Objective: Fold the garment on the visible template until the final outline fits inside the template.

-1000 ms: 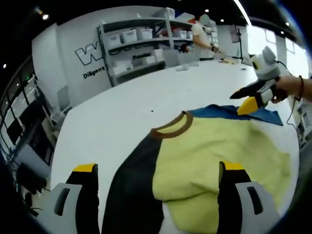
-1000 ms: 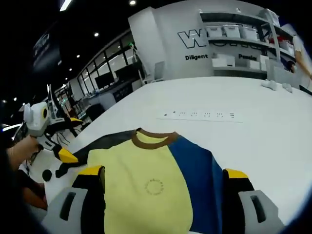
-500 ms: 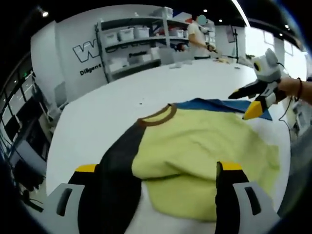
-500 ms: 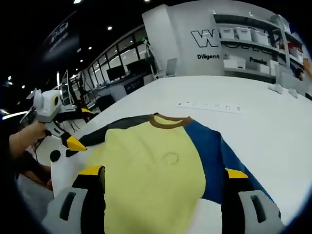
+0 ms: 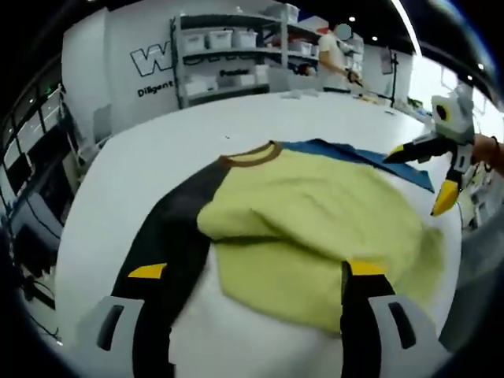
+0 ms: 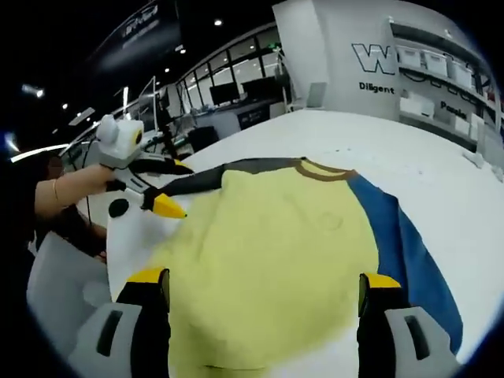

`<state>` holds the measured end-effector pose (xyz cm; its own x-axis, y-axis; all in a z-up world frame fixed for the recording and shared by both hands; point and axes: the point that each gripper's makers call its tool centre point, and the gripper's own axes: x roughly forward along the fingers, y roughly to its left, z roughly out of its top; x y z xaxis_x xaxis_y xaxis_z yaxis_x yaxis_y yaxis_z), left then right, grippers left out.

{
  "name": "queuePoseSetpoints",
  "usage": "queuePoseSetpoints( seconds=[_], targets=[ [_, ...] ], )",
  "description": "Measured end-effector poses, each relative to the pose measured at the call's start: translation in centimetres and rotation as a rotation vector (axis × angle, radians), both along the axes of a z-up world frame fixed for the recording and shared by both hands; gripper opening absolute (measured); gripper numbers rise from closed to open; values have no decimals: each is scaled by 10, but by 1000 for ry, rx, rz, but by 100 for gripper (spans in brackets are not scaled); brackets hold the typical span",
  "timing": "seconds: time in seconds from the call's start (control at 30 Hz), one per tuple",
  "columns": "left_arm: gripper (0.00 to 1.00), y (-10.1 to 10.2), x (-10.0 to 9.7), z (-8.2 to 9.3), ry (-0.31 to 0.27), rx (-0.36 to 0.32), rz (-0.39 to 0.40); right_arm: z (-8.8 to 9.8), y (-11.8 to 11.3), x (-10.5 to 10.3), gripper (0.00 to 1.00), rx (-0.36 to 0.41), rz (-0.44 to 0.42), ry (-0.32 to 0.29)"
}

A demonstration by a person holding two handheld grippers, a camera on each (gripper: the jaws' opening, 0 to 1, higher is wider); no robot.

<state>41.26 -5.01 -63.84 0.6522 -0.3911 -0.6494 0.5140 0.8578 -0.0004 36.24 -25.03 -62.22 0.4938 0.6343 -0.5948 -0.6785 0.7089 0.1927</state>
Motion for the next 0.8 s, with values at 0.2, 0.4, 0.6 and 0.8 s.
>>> queuePoseSetpoints(
  seconds=[0.2,0.4,0.6,0.8],
  targets=[
    [71,-7,-14,-9,33,-35,-8,-8,0,-21,96,-30,2,22],
    [59,-12,-23,-20,81,-101,31,-26,-6,-39,91,-97,-7,49],
    [47,-11,-31,-28,121,-137,61,-39,-10,-62,90,-140,-4,89],
    [38,-12,-37,-27,132,-152,68,-49,-16,-78,85,-181,-10,132]
  ],
)
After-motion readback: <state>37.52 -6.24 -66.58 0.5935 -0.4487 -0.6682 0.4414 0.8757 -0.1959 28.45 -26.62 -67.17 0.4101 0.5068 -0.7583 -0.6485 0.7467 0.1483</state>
